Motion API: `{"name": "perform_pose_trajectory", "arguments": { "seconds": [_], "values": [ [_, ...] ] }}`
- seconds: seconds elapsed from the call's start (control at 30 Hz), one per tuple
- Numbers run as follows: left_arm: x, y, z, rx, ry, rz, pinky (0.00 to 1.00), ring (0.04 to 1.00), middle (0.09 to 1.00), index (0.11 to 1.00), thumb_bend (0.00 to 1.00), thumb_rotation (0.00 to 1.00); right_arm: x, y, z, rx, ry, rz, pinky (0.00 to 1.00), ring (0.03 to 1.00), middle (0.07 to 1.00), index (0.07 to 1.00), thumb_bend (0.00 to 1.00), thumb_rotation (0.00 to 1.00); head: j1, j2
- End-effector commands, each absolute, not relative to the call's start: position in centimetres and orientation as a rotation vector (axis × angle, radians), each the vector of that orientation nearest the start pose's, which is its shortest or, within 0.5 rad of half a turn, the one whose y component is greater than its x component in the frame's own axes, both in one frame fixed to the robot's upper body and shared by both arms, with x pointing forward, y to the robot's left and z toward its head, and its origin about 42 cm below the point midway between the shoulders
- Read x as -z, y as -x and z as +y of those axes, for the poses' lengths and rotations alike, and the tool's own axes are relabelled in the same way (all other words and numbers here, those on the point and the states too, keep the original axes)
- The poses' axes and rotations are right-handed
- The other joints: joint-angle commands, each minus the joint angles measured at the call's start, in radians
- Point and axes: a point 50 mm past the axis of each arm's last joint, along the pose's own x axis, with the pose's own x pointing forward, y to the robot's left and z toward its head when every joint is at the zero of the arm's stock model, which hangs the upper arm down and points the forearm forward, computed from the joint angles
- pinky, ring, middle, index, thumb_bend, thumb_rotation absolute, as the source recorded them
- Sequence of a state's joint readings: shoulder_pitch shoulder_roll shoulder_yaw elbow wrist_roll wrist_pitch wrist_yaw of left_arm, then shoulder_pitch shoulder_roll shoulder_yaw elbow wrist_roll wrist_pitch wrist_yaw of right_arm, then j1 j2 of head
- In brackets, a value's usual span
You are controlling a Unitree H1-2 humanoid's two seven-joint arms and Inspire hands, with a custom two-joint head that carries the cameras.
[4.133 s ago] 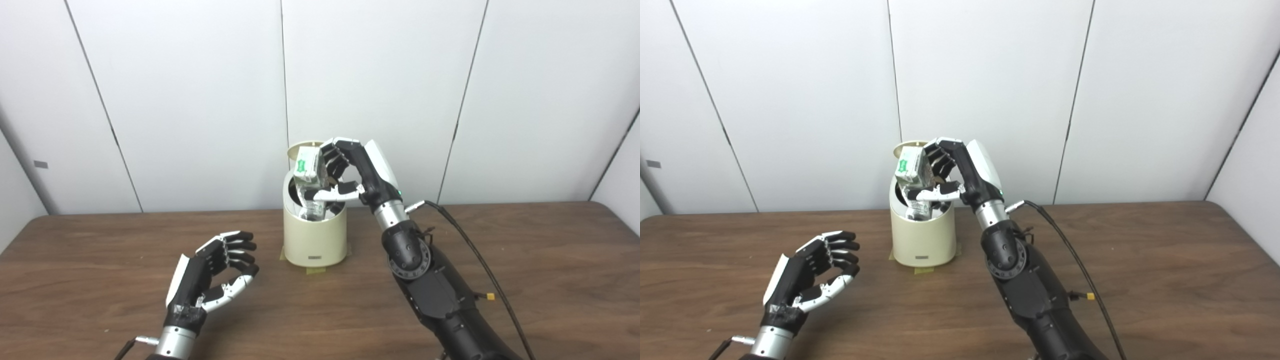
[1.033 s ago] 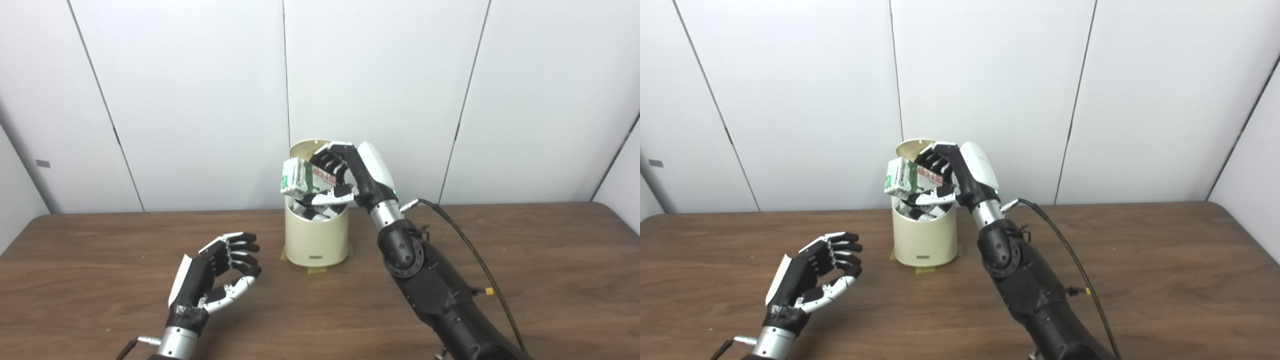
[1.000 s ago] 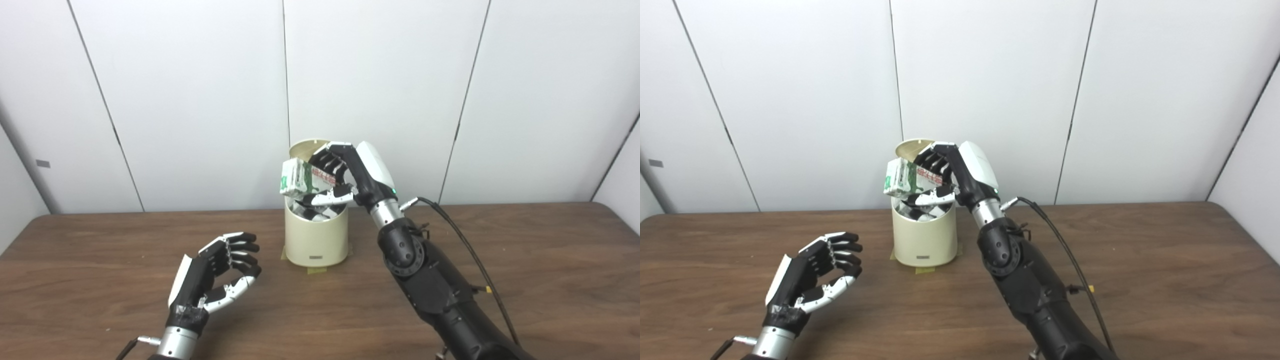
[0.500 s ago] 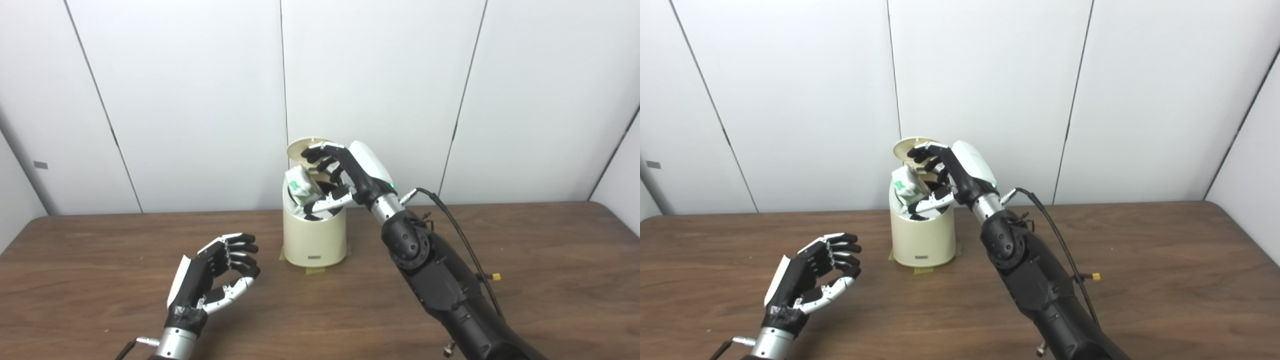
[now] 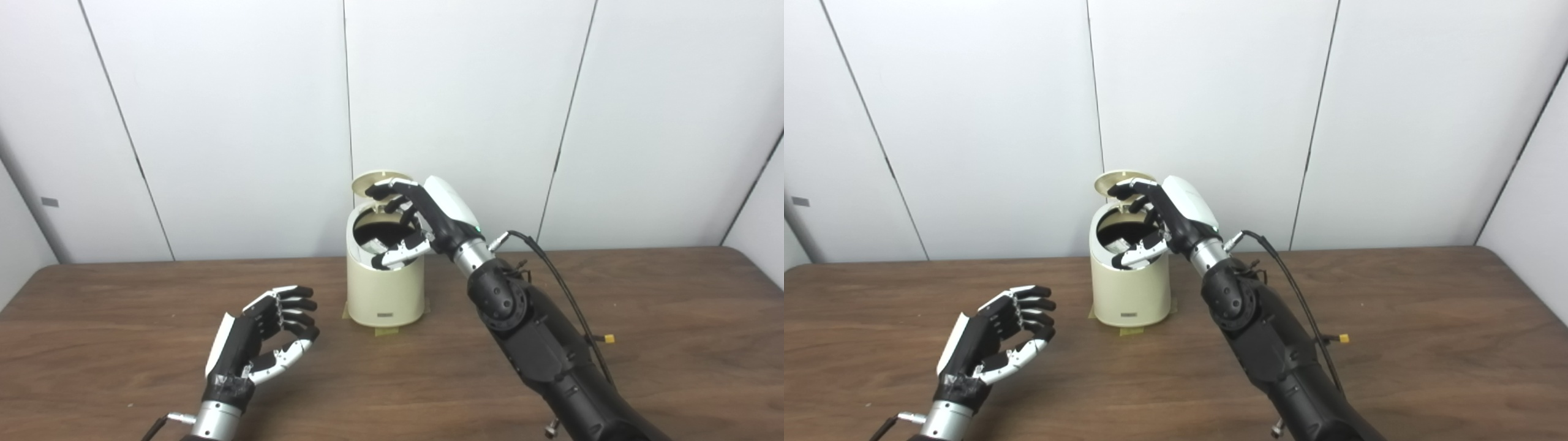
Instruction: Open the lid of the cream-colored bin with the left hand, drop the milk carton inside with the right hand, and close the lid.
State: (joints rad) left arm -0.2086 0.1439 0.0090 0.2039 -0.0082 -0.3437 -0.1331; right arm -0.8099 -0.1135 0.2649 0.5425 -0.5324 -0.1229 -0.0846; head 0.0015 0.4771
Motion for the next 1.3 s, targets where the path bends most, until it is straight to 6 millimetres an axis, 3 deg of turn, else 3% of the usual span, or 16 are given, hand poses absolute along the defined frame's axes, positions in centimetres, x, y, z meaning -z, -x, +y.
{"name": "perform_pose_trajectory", "arguments": {
  "seconds": [0.0, 0.13, 0.33, 0.37, 0.4, 0.47, 0.63, 0.77, 0.9, 1.0, 1.03, 1.1, 1.2, 1.27],
  "values": [
    [-11.5, -33.9, 24.4, 0.170, -0.147, -0.297, 0.50, 0.574, 0.651, 0.684, 0.51, 0.00, -28.9, -50.0, -12.3, -0.203, 0.786, -0.559, 0.59, 0.698, 0.760, 0.722, 0.87, 0.12, 0.001, 0.000],
    [-11.4, -33.9, 24.3, 0.169, -0.148, -0.299, 0.50, 0.571, 0.646, 0.683, 0.51, 0.00, -29.7, -49.3, -12.9, -0.190, 0.720, -0.631, 0.55, 0.677, 0.738, 0.698, 0.87, 0.10, 0.001, -0.003],
    [-11.4, -34.0, 24.2, 0.168, -0.144, -0.301, 0.51, 0.574, 0.648, 0.683, 0.50, 0.00, -30.9, -46.8, -14.3, -0.167, 0.552, -0.759, 0.38, 0.500, 0.633, 0.624, 0.78, 0.05, 0.002, -0.006],
    [-11.4, -34.1, 24.2, 0.168, -0.142, -0.302, 0.51, 0.573, 0.647, 0.683, 0.50, 0.00, -31.1, -45.9, -14.7, -0.161, 0.509, -0.781, 0.32, 0.440, 0.547, 0.612, 0.65, 0.02, 0.002, -0.006],
    [-11.4, -34.1, 24.2, 0.168, -0.139, -0.303, 0.51, 0.573, 0.647, 0.683, 0.50, 0.00, -31.3, -45.2, -15.0, -0.154, 0.476, -0.798, 0.28, 0.388, 0.499, 0.574, 0.59, 0.01, 0.003, -0.006],
    [-11.4, -34.1, 24.2, 0.169, -0.139, -0.303, 0.50, 0.573, 0.649, 0.685, 0.49, 0.00, -31.8, -43.6, -15.7, -0.131, 0.434, -0.808, 0.24, 0.328, 0.452, 0.546, 0.53, 0.00, 0.002, -0.006],
    [-11.5, -34.3, 24.3, 0.171, -0.149, -0.310, 0.52, 0.575, 0.649, 0.686, 0.49, 0.00, -31.4, -40.6, -18.3, -0.123, 0.291, -0.806, 0.23, 0.299, 0.443, 0.524, 0.52, 0.00, -0.001, -0.010],
    [-11.5, -34.5, 24.2, 0.172, -0.146, -0.314, 0.54, 0.576, 0.646, 0.687, 0.50, 0.00, -29.5, -39.2, -20.8, -0.100, 0.228, -0.739, 0.23, 0.273, 0.466, 0.500, 0.52, 0.00, 0.001, -0.014],
    [-11.8, -34.5, 24.1, 0.170, -0.144, -0.317, 0.52, 0.579, 0.654, 0.688, 0.51, 0.00, -26.2, -38.2, -22.9, -0.067, 0.218, -0.624, 0.31, 0.410, 0.471, 0.525, 0.52, 0.01, 0.011, -0.014],
    [-12.2, -34.5, 24.2, 0.174, -0.140, -0.336, 0.50, 0.583, 0.661, 0.691, 0.51, 0.00, -23.8, -37.5, -24.0, -0.092, 0.161, -0.547, 0.43, 0.585, 0.680, 0.500, 0.51, 0.14, 0.014, -0.014],
    [-12.4, -34.5, 24.2, 0.175, -0.139, -0.342, 0.51, 0.590, 0.666, 0.694, 0.51, 0.00, -23.2, -37.3, -24.1, -0.095, 0.145, -0.529, 0.46, 0.616, 0.707, 0.616, 0.60, 0.19, 0.016, -0.014],
    [-12.9, -34.6, 24.3, 0.177, -0.151, -0.362, 0.51, 0.603, 0.678, 0.701, 0.52, 0.00, -22.3, -36.9, -24.1, -0.089, 0.119, -0.500, 0.49, 0.649, 0.739, 0.718, 0.69, 0.25, 0.018, -0.014],
    [-14.3, -34.9, 24.4, 0.172, -0.193, -0.397, 0.57, 0.678, 0.745, 0.771, 0.55, 0.05, -21.1, -36.4, -23.9, -0.078, 0.091, -0.471, 0.54, 0.678, 0.765, 0.763, 0.78, 0.34, 0.020, -0.016],
    [-16.0, -35.5, 24.5, 0.161, -0.231, -0.412, 0.62, 0.717, 0.785, 0.815, 0.63, 0.17, -20.5, -36.2, -23.7, -0.080, 0.090, -0.469, 0.54, 0.677, 0.771, 0.772, 0.77, 0.34, 0.020, -0.016]
  ]
}}
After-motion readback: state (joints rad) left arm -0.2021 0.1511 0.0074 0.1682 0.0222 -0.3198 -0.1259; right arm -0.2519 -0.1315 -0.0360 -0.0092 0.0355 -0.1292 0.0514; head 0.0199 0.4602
